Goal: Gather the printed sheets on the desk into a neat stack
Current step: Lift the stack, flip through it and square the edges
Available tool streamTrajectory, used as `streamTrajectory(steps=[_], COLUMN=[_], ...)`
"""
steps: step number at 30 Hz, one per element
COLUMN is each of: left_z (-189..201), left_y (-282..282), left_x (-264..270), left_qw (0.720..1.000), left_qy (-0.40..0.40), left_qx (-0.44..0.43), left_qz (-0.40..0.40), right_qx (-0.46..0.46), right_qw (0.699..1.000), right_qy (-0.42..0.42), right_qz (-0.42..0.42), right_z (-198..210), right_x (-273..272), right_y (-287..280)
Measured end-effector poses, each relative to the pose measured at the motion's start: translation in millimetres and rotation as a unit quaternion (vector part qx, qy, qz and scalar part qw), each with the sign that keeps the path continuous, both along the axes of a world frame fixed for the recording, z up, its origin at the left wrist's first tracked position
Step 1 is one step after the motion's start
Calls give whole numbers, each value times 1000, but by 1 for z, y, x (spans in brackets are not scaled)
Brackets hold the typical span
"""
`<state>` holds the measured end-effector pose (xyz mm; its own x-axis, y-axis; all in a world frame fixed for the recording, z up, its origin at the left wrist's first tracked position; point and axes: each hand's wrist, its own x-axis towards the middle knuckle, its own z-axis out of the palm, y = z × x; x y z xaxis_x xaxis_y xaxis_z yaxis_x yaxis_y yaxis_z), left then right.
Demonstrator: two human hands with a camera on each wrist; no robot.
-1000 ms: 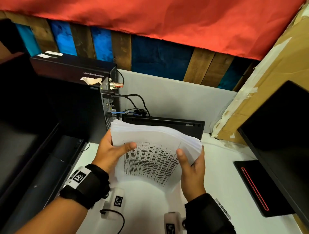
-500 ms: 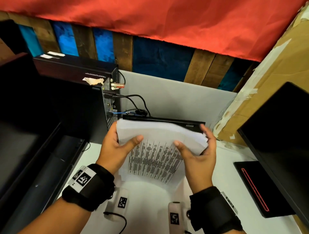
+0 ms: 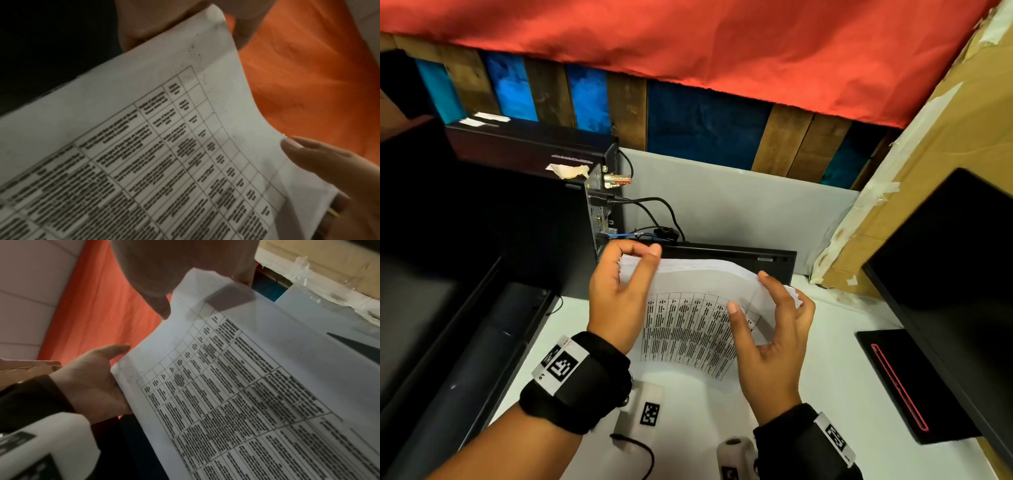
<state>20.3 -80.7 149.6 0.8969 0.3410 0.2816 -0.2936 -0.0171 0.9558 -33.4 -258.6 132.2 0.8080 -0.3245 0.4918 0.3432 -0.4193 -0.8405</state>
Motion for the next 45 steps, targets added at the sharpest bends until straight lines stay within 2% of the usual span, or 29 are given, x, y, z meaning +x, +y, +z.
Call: streamTrajectory(steps=[4, 7, 11, 14, 18, 22, 25, 28, 30, 33, 35, 40, 45], left_z=[-1, -2, -3, -2, -3, -6, -7, -22, -36, -50, -52, -40, -36], left_y=[1, 2, 5, 4, 8, 7, 11, 18, 23, 29, 28, 26, 29], left_x=[1, -1, -1, -2, 2, 2, 2, -2, -1, -2, -2, 1, 5], left_qw=[1000, 1000, 998, 999, 998, 999, 995, 981, 972, 962, 962, 967, 968], left_qy=[-4, -5, -9, -10, -7, -7, 4, 39, 90, 140, 147, 127, 117], left_qx=[-4, -16, -55, -36, -66, -28, -77, -95, -89, -60, -39, -66, -53], left_qz=[23, 4, 0, -16, -2, -31, -56, -163, -199, -226, -228, -212, -218], right_qx=[-10, -23, 13, -27, -10, -34, 7, 165, 223, 245, 233, 233, 232], right_qw=[1000, 1000, 1000, 999, 1000, 999, 999, 985, 969, 947, 941, 946, 947], right_qy=[-9, -5, -18, -17, -11, -24, -25, 27, 80, 178, 214, 176, 173], right_qz=[-23, 5, -9, 18, -12, 7, -23, 44, 65, 105, 117, 138, 136], right_z=[1, 0, 1, -1, -4, -5, -4, -6, -14, -24, -24, -4, 2], right_x=[-1, -3, -3, -5, -2, -4, 0, 1, 2, 5, 10, 20, 22], right_y=[1, 2, 0, 2, -3, -3, -8, -10, -13, -19, -22, -33, -34])
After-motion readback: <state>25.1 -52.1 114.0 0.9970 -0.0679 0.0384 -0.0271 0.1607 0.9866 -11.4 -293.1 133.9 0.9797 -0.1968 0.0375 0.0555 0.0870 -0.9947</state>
